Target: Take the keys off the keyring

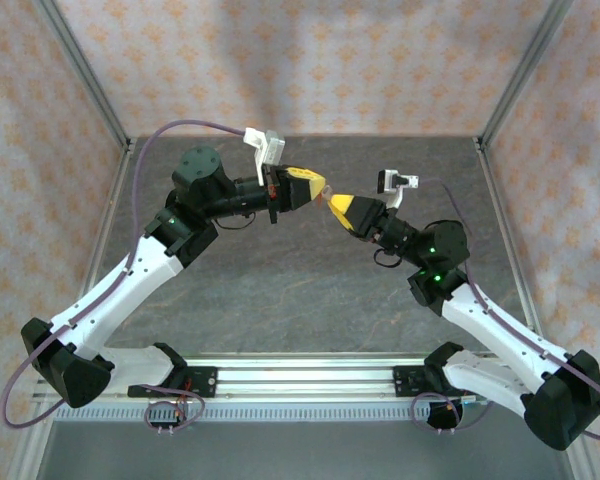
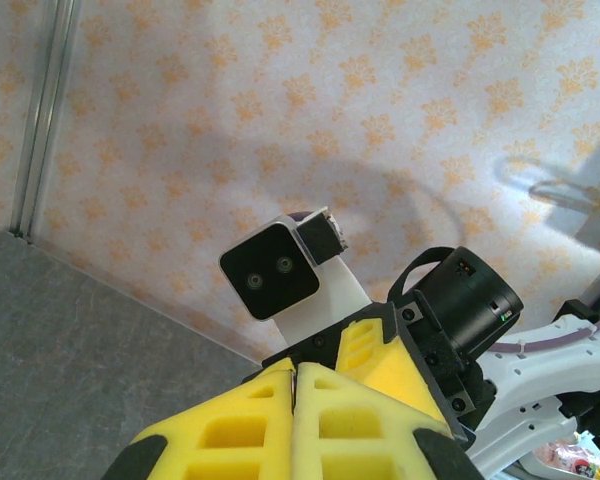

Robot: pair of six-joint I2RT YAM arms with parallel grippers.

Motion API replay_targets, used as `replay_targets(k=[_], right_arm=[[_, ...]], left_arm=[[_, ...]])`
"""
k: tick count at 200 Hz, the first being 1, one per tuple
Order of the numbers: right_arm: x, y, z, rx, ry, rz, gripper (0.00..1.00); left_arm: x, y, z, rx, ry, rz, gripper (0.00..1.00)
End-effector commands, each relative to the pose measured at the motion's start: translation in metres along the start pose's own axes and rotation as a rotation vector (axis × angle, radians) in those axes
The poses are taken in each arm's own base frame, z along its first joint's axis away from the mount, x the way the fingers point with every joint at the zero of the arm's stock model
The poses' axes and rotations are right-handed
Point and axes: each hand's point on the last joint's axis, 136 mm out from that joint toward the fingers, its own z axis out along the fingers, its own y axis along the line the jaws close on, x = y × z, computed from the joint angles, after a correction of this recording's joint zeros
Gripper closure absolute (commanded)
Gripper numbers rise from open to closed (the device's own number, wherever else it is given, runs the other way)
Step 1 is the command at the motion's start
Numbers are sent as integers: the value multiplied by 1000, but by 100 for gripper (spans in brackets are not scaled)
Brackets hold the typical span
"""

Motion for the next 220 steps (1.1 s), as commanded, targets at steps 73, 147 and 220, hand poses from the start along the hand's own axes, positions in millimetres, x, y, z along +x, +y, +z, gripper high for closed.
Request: replay_targets(k=[73,147,220], right_arm=[[-10,34,3,-108,-29,3,70],[-15,33,5,-135,-53,84,68],[-19,30,9,-156,-55,177,72]], left_arm=[[-8,-11,-2,7,-40,47,96],[-8,-11,-5,-11,-54,71,97],[-6,-8,-7,-42,-63,97,97]])
